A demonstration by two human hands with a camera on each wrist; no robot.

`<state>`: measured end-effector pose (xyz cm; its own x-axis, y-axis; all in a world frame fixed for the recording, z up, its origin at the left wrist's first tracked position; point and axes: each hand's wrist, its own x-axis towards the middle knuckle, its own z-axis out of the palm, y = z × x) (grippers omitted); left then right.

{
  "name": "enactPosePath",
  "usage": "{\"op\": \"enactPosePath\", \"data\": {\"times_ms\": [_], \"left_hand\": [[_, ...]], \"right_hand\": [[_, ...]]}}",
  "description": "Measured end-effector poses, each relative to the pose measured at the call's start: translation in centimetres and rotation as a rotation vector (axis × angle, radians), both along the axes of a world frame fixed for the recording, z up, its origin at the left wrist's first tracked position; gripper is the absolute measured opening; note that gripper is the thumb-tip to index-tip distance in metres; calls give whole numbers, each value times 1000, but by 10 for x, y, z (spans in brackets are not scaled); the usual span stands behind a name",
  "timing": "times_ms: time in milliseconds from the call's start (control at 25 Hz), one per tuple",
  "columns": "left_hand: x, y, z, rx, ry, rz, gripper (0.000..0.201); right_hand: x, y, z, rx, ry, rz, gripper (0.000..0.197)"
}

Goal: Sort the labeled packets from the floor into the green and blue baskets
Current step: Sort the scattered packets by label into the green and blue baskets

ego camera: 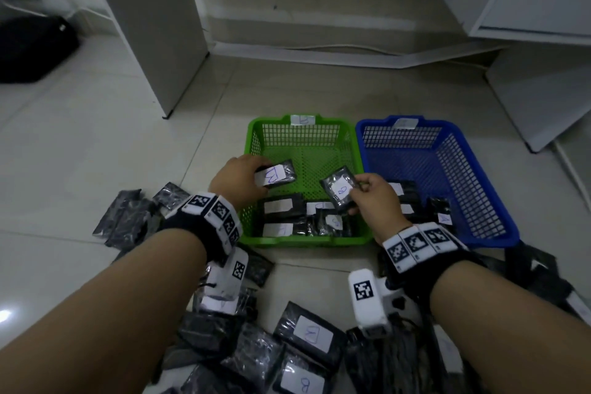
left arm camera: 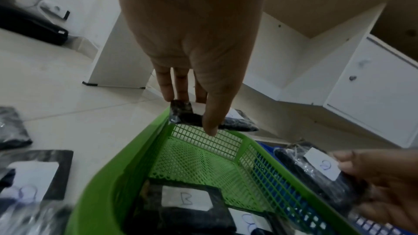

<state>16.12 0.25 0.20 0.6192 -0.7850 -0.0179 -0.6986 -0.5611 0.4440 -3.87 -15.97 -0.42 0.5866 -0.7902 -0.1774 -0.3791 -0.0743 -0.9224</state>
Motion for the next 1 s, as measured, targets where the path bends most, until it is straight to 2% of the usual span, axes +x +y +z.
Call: {"op": "enactPosePath", "data": {"times_ms": [160, 280, 400, 520, 680, 760, 920, 1000], "left_hand": [[5, -28, -2, 265, -167, -93, 52], [4, -48, -21, 334, -286, -139, 46], [6, -65, -35, 399, -342, -121, 43], [17, -75, -36, 476, -297, -56, 43], [27, -83, -36, 518, -248, -50, 41], [33, -84, -43, 529, -193, -92, 42], [35, -80, -57, 630, -55, -235, 47], [31, -77, -54, 661, -32, -238, 45]], "right_hand": [[27, -13, -5, -243, 178, 55, 21], [51, -27, -19, -387, 247, 153, 34], [73, -43, -35, -424, 329, 234, 39], [85, -54, -49, -387, 383, 263, 45], [88, -56, -58, -333, 508, 401, 53], [86, -55, -59, -341, 534, 463, 58], [82, -54, -62, -417, 702, 689, 51], [80, -49, -61, -421, 706, 688, 46]]}}
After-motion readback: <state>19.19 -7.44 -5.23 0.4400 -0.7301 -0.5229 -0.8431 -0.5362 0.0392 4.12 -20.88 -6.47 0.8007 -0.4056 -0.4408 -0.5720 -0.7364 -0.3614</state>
